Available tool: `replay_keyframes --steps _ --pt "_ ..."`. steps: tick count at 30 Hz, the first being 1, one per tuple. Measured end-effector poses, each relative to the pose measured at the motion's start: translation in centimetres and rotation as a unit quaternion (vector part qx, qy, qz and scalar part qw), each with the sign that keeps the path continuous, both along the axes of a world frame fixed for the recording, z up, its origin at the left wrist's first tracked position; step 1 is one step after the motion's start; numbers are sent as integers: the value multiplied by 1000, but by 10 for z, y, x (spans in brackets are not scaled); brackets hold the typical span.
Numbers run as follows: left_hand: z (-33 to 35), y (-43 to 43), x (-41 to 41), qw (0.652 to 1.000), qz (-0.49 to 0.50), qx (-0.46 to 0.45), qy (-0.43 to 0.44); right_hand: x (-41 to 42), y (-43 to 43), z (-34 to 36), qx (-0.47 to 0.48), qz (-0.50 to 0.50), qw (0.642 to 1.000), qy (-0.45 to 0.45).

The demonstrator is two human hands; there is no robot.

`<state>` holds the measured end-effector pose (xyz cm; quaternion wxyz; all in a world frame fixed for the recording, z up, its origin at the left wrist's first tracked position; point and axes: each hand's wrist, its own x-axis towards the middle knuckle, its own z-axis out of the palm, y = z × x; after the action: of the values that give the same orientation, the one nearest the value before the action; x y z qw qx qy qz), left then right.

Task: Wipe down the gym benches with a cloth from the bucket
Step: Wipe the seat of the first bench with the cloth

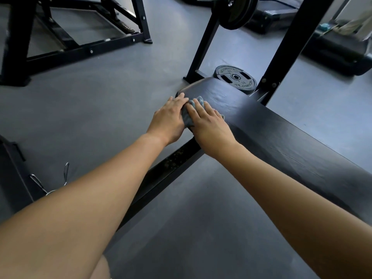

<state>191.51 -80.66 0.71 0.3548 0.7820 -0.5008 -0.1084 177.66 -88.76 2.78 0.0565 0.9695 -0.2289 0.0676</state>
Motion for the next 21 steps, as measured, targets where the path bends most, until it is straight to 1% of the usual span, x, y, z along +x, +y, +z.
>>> replay_keyframes --steps 3,6,9,13,17,21 --pt "-1 4 -1 999 2 18 -26 -41 11 5 -1 8 1000 -9" --pt "-1 7 -2 1000 14 13 -13 -54 11 11 26 -20 999 -32" --pt "1 8 -2 998 42 2 45 -31 -3 15 70 -13 996 -46" --pt "9 9 -7 994 50 -8 102 25 -33 16 140 1 989 -44" --pt "10 7 -10 992 55 -20 114 81 -72 17 164 2 986 -3" --pt "8 5 -10 992 63 -26 102 104 -88 22 164 -12 986 4"
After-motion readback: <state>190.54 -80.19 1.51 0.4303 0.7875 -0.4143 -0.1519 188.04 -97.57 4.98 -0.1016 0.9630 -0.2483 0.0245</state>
